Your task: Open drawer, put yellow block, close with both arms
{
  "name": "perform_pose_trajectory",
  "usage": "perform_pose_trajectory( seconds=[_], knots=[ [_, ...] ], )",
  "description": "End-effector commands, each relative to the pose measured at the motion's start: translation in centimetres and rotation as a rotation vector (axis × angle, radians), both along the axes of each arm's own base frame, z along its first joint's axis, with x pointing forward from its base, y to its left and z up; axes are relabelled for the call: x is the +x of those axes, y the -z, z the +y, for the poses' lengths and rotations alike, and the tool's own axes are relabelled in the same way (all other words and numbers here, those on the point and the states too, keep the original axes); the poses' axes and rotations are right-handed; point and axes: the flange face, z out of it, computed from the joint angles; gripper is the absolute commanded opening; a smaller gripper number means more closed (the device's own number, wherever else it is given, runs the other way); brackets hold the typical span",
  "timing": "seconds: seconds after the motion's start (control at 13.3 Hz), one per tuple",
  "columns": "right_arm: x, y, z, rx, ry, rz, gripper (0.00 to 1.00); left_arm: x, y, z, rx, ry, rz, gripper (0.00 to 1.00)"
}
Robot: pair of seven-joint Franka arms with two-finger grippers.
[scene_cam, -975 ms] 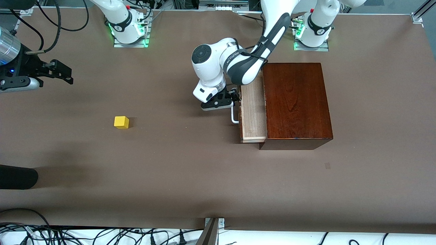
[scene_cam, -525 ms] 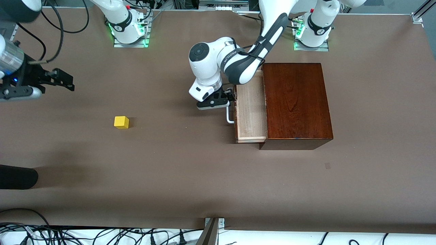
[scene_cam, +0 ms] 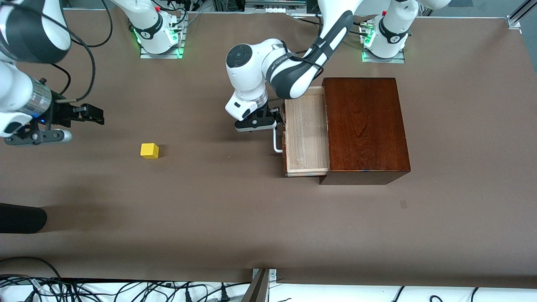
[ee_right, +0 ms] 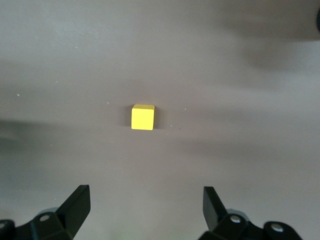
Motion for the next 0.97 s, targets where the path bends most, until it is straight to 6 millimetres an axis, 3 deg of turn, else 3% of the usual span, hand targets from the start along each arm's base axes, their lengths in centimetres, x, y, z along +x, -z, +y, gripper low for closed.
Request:
perform_pose_trajectory(
  seconds=[0.0, 0.15, 0.38, 0.6, 0.9],
  knots=[
    [1.1, 1.5, 0.3, 0.003, -0.025, 0.013, 1.00, -0.2, -5.2, 1.5, 0.034, -0.023, 0.020, 1.00],
    [1.9, 3.0, 0.8, 0.008, -0.029, 0.006, 1.00, 0.1, -9.2, 3.3, 0.046, -0.014, 0.020, 1.00],
    [2.6, 7.6, 1.2, 0.011, -0.028, 0.034, 1.00, 3.5, -14.4, 9.4, 0.068, 0.058, 0.068, 1.00],
    [2.0, 11.6, 1.3, 0.020, -0.017, 0.008, 1.00, 5.5, -18.0, 15.1, 0.098, 0.187, 0.125, 1.00],
    [-0.1, 18.9, 1.1, 0.022, -0.010, -0.073, 1.00, 8.7, -21.4, 23.9, 0.106, 0.323, 0.179, 1.00]
  ],
)
